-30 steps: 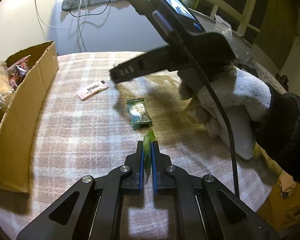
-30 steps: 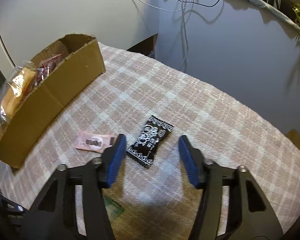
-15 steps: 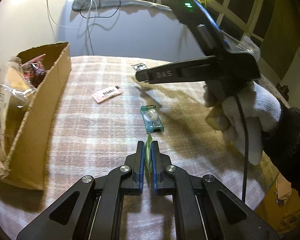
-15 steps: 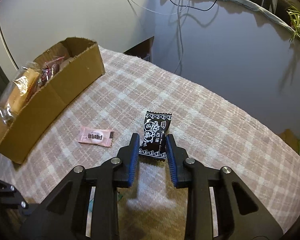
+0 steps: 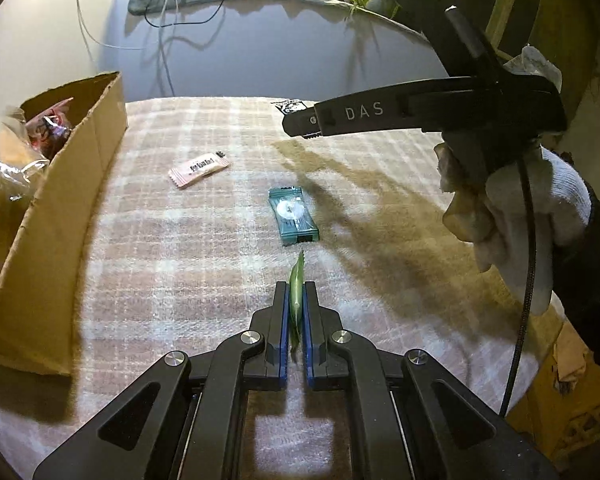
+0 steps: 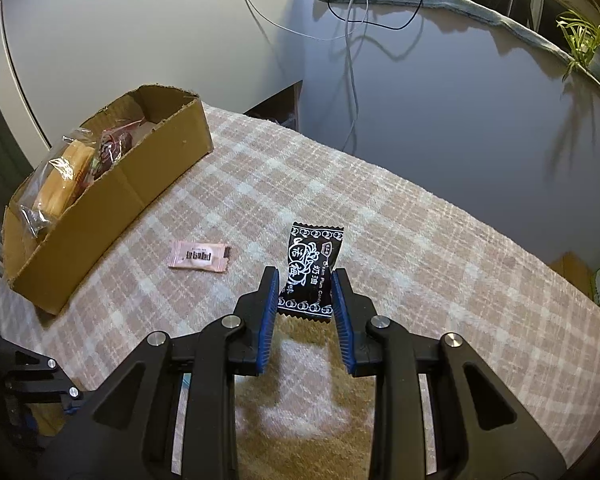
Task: Organize snacks
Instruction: 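Carry the lime-green candy and black packet over the cardboard box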
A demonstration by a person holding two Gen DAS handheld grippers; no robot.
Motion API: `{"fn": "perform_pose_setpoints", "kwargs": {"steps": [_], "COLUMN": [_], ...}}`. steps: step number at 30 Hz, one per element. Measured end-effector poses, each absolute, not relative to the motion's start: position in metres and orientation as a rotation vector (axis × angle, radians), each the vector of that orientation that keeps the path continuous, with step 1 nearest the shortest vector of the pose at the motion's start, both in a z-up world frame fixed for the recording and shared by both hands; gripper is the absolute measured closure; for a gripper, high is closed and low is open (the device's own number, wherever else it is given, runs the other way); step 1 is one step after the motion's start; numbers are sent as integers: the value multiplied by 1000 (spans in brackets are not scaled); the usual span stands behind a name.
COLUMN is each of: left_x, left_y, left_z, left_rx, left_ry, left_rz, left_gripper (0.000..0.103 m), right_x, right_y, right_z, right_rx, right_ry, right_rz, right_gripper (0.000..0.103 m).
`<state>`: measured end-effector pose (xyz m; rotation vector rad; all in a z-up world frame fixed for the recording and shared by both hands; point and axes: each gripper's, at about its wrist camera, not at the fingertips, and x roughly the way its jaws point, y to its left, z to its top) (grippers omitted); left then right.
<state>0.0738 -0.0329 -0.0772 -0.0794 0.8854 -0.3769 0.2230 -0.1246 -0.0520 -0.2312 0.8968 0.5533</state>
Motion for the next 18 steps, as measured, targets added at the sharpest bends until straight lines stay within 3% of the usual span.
{"fn": "perform_pose_setpoints", "kwargs": {"steps": [18], "left_x": [70], "left_y": [8], "left_z": [-27], "left_rx": [-116], "left_ry": [757], "left_rz": [-306], "left_gripper": [99], "right_x": [213], "right_y": [-108], "right_z": [-16], "right_rx": [-233], "right_ry": [833], "right_rz": [590], "right_gripper": [75]}}
